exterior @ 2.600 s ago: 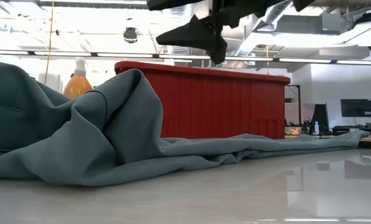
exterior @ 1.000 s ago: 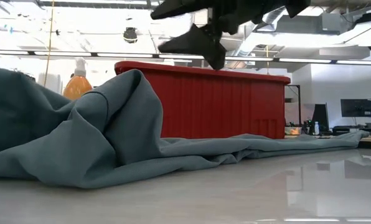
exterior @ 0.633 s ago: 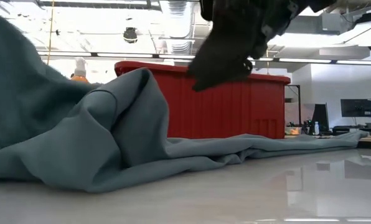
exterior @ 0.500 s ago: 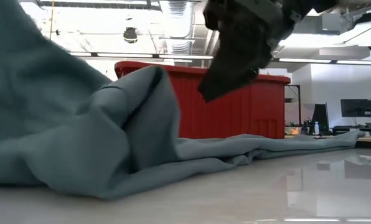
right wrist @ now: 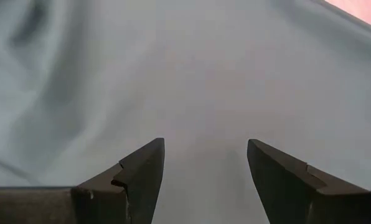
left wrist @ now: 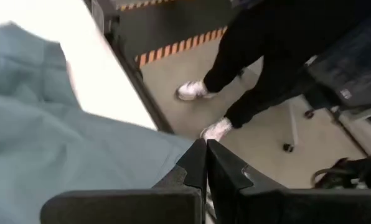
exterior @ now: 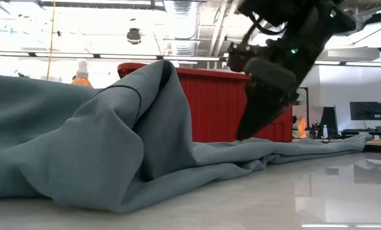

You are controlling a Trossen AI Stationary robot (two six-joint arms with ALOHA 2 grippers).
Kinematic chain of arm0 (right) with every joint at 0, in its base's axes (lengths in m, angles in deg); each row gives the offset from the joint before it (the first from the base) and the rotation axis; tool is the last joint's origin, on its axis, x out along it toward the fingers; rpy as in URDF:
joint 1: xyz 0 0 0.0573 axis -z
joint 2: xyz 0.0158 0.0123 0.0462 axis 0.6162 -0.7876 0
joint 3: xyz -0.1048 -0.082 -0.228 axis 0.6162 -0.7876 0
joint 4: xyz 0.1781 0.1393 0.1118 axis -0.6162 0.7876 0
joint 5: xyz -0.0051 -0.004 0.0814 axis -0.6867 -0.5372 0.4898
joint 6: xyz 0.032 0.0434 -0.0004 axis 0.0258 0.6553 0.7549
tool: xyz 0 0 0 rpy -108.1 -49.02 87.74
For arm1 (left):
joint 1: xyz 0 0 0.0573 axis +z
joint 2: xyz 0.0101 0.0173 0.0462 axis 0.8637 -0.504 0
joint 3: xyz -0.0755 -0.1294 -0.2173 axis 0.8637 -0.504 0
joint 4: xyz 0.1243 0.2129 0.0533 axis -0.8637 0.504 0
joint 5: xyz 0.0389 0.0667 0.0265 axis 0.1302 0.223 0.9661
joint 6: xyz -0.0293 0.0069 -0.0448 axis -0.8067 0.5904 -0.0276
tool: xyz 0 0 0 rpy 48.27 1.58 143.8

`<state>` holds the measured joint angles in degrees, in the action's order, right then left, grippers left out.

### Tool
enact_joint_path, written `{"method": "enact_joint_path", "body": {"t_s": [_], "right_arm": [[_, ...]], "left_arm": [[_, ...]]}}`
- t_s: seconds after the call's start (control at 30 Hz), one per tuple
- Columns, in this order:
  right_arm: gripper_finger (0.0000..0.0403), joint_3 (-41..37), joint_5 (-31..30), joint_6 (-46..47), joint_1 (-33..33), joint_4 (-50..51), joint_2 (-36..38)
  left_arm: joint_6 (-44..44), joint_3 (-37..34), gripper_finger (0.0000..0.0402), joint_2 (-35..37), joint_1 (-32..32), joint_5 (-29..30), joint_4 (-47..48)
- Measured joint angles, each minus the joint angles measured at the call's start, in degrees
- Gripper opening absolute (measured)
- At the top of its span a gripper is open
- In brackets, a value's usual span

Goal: Fold Laundry from Bin
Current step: Fold the dark blue pants

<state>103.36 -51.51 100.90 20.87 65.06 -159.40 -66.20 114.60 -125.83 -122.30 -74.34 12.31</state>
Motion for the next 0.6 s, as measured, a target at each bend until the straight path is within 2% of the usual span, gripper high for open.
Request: {"method": "enact_joint_path", "body": {"t_s": [0.17,0.33,0.47,0.6], "right_arm": [[0.0258,-0.2,-2.7,0.4,0.3,0.1,0.0],[0.0258,-0.2,-3.3,4.4,1.9,3.7,0.0],[0.0258,-0.2,-3.9,4.7,3.1,3.9,0.0],[0.0258,-0.2,-4.4,4.7,4.3,3.0,0.0]], "left_arm": [[-0.9,0.0,0.0000,-8.5,-1.8,-7.1,0.6],[-3.0,0.0,0.0012,-12.6,-2.3,-10.4,0.6],[-2.6,0.0,0.0053,-13.6,-2.3,-9.9,4.1],[1.7,0.0,0.0111,-14.9,-2.3,-5.5,9.0]]}}
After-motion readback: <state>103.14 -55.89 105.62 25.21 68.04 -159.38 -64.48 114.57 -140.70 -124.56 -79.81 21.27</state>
